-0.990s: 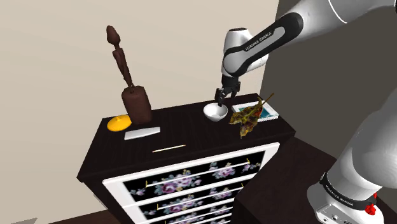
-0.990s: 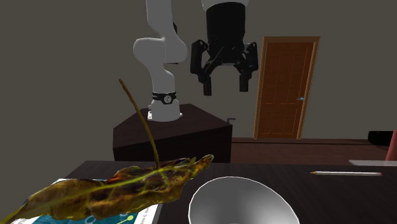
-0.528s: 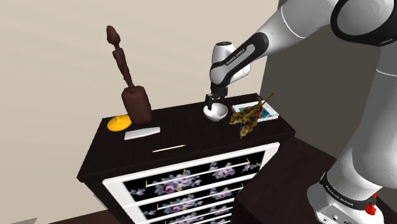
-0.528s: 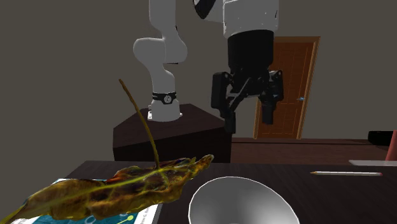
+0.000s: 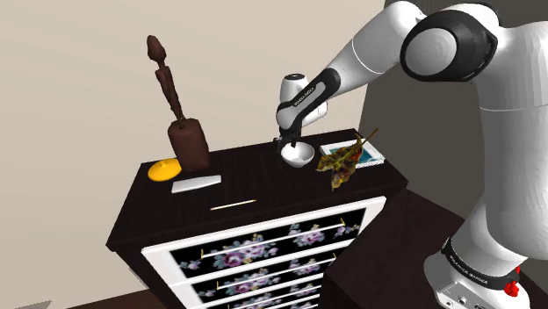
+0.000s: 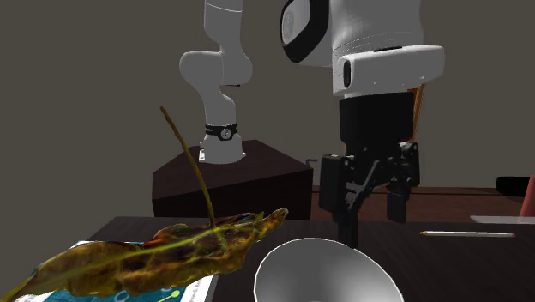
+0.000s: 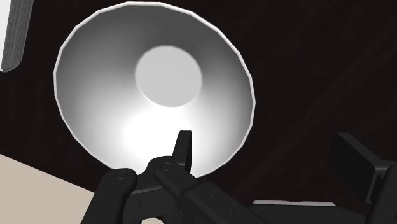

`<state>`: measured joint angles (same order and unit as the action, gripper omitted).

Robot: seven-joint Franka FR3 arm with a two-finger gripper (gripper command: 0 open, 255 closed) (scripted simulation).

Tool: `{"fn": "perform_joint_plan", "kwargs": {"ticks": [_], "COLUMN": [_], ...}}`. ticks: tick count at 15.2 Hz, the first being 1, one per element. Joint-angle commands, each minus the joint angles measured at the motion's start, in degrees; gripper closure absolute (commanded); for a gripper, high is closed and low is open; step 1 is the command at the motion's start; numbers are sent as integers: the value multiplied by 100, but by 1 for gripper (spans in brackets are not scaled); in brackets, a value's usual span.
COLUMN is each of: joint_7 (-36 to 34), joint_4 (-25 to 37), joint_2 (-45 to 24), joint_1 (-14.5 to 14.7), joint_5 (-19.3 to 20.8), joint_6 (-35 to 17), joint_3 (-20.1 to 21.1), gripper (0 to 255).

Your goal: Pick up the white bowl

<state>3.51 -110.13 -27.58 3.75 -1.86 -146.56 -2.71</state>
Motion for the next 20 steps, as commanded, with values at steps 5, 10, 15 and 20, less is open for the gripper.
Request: {"fn": "perform_joint_plan", "kwargs": {"ticks": [5,10,15,20], "joint_7": [24,26,25,17], "joint_4": [19,22,24,13], "joint_2": [-326,-331,-332,-154], "joint_1": [-18,-19,-18,-11], "joint_5": [-22,-23,-23,-11], "joint_6": [-314,-316,-315,-149], "joint_3": [18,18,18,8], "gripper": [0,255,255,255]}}
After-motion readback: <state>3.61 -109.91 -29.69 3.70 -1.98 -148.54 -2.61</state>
